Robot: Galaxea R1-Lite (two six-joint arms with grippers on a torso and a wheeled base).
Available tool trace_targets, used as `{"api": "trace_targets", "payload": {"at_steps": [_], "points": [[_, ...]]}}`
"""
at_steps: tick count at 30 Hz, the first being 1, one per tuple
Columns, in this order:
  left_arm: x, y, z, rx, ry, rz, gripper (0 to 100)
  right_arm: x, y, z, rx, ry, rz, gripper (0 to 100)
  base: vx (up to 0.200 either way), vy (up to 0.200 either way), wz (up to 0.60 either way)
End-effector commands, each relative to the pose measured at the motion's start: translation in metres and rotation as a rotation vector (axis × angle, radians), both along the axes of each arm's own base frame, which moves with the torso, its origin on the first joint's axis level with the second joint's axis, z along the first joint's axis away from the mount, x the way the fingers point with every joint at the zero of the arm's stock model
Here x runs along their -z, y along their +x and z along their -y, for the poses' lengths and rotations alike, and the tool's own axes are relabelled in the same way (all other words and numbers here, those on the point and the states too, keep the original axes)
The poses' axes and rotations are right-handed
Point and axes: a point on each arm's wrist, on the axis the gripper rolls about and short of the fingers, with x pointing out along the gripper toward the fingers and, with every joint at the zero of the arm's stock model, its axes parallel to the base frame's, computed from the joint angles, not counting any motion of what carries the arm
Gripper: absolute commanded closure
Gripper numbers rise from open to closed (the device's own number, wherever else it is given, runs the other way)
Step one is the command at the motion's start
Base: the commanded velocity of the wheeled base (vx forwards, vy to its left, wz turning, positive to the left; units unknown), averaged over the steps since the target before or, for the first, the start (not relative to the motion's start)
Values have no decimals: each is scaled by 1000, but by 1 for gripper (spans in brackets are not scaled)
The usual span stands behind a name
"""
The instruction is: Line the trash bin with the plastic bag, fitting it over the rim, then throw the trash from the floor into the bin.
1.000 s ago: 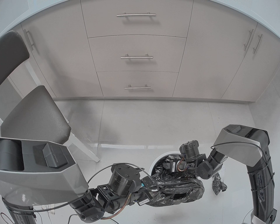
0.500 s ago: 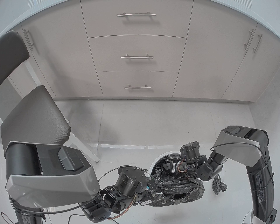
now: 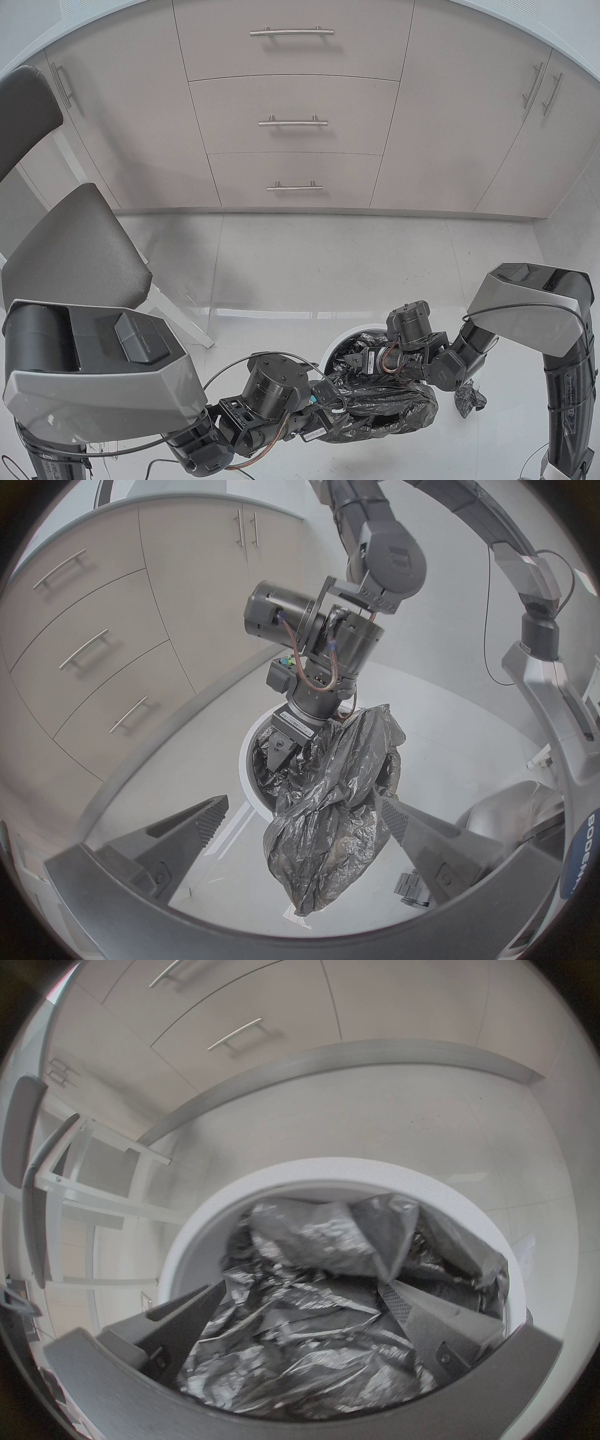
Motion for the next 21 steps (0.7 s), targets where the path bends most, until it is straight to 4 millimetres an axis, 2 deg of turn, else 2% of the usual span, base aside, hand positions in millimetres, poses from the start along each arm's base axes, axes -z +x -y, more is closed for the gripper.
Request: {"api": "trace_targets", "payload": {"at_steps": [1, 6, 12, 17, 21], "points": [[-6, -1, -2, -1, -14, 7, 0, -21, -11, -5, -22, 10, 21, 0, 0, 0, 0], [-8, -1, -3, -5, -30, 15, 0, -35, -21, 1, -20, 9, 27, 0, 0, 0, 0], [-7, -1, -3, -1, -42, 22, 0, -72, -50, 17, -19, 32, 62, 0, 0, 0, 0], [-6, -2, -3, 24, -50, 6, 0, -94, -71, 32, -9, 60, 89, 0, 0, 0, 0], [-5, -2, -4, 21, -48, 4, 0, -109, -80, 40, 12, 91, 115, 0, 0, 0, 0]]}}
